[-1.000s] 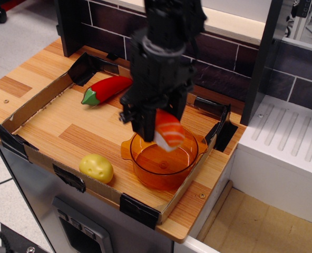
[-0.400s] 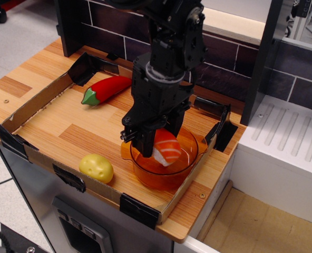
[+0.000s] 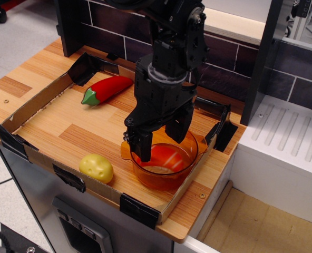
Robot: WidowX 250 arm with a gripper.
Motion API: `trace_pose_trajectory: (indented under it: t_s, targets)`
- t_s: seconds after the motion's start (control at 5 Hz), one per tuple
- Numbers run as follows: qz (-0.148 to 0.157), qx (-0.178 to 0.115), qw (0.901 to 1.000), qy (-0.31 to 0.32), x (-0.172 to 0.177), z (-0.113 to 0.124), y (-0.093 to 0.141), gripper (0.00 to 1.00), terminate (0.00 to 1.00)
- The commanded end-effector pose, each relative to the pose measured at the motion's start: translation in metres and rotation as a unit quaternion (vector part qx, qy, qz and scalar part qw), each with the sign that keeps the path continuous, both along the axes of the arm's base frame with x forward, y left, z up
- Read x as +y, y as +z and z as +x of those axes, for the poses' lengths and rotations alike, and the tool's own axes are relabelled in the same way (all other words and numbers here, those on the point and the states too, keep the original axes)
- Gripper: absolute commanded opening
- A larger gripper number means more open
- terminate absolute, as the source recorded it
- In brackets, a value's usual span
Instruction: Put sushi in pot
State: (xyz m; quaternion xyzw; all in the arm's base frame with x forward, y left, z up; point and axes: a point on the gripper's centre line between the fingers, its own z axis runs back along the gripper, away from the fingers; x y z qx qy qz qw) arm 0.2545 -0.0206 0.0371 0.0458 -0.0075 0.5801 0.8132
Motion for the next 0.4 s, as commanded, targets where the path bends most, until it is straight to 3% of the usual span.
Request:
trace_pose_trajectory:
  t_s: [0.0,0.2]
  targets:
    - [-0.039,-0.068,0.9969,0.003,-0.004,0.008,0.066,1.00,0.00]
    - [-0.046,-0.081,0.9956,0.001,0.004,0.007,0.085,1.00,0.00]
